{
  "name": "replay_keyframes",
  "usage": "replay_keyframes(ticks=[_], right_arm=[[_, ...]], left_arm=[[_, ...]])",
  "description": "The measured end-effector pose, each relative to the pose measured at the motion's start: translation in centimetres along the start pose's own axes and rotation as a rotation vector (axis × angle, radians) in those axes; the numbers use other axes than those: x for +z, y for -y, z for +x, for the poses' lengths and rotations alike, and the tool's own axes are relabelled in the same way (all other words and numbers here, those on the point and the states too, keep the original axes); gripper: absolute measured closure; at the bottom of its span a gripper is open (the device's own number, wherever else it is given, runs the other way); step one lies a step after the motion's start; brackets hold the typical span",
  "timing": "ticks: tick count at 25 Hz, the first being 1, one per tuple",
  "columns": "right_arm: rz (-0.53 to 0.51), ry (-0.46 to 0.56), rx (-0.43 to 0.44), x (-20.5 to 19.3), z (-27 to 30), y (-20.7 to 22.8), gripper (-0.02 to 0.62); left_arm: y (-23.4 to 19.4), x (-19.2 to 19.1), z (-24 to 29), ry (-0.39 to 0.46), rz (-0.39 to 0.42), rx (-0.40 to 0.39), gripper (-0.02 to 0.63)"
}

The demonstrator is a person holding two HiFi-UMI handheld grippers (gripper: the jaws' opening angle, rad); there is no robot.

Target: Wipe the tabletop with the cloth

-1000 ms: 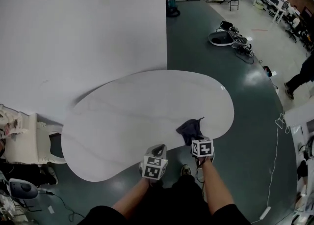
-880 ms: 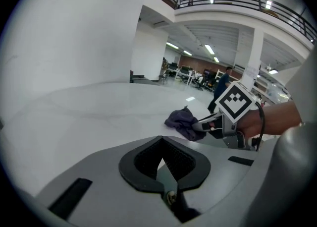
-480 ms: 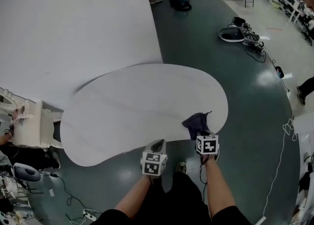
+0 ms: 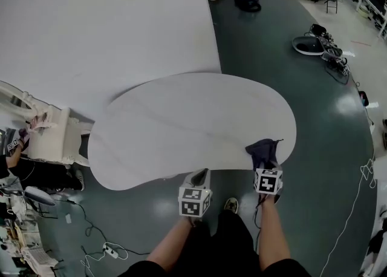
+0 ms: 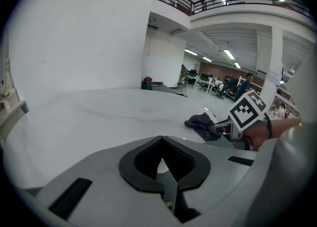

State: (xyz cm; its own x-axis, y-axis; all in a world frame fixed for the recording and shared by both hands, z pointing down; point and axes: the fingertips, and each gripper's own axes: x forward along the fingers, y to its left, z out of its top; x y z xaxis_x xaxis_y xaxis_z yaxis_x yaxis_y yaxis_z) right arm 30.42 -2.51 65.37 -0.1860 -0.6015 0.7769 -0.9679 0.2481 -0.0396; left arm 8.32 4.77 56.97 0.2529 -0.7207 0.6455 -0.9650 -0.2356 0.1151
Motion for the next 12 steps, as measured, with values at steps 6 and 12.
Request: replay_keyframes(ticks=[6, 12], right_arm=[[-0.040, 0.171, 0.100, 2.4, -3.0, -5.3, 0.552], [-0.069, 0.289, 0.205, 3.5, -7.4, -12.7, 0.552]], left_arm=[[-0.7, -0.1, -1.9, 0.050, -0.005, -0.007, 0.600], [-2.4, -0.3, -4.7, 0.091, -0.018, -0.011, 0.600]])
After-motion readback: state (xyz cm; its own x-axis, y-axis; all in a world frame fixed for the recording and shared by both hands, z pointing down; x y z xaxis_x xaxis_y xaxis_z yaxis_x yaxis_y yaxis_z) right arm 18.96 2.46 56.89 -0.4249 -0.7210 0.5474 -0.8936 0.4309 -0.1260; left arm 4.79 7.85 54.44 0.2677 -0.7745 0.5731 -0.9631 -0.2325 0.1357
